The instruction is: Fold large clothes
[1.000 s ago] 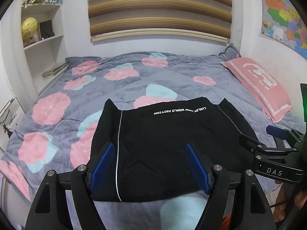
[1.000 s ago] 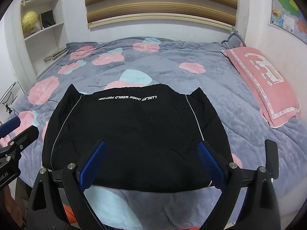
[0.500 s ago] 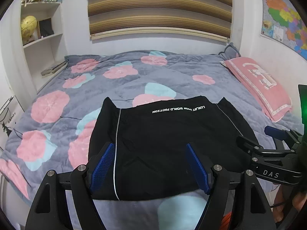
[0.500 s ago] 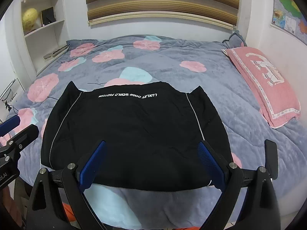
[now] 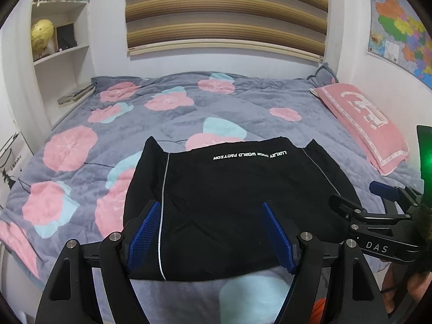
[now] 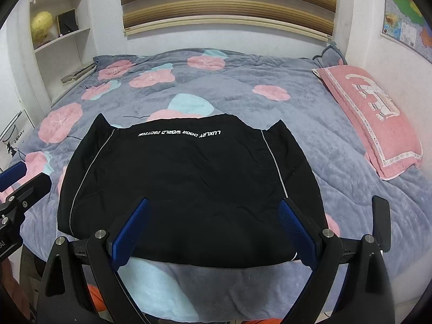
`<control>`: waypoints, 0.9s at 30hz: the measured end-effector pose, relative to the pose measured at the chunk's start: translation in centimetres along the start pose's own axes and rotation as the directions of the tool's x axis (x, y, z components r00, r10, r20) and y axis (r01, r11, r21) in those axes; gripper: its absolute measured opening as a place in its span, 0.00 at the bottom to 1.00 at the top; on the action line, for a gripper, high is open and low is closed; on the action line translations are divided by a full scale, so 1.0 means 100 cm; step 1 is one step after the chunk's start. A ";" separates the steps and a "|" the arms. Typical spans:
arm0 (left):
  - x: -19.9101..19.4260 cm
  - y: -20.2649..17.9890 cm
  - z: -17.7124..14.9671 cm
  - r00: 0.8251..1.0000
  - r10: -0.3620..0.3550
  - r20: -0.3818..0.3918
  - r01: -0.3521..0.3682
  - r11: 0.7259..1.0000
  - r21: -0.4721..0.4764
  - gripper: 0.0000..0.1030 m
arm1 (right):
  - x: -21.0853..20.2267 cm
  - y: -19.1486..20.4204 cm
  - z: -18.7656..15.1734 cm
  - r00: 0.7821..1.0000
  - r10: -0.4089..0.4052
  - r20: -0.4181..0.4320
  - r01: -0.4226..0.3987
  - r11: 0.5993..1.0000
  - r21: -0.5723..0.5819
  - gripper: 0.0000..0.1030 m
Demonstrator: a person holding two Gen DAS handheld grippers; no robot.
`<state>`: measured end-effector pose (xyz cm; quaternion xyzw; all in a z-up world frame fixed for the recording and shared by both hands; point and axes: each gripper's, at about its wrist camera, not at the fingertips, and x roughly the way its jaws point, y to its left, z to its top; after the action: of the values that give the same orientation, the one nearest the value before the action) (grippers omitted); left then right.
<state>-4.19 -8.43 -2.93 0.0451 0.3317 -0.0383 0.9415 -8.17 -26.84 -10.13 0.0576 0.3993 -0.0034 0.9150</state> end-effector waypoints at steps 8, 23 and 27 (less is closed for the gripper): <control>-0.002 -0.002 -0.001 1.000 0.010 0.003 -0.010 1.000 0.006 0.75 | 0.001 -0.001 -0.003 1.000 0.000 -0.010 0.000 1.000 -0.002 0.94; 0.001 -0.003 -0.002 0.998 0.061 0.009 -0.061 0.998 0.016 0.75 | 0.007 -0.005 -0.005 1.000 0.003 -0.023 -0.003 1.000 -0.006 0.94; 0.001 -0.003 -0.002 0.997 0.079 0.017 -0.079 0.997 0.016 0.75 | 0.010 -0.007 -0.005 0.999 0.011 -0.032 -0.011 1.000 -0.004 0.94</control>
<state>-4.24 -8.73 -3.20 0.0658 0.3214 -0.0041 0.9446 -7.87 -27.44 -11.28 0.0579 0.4134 0.0032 0.9087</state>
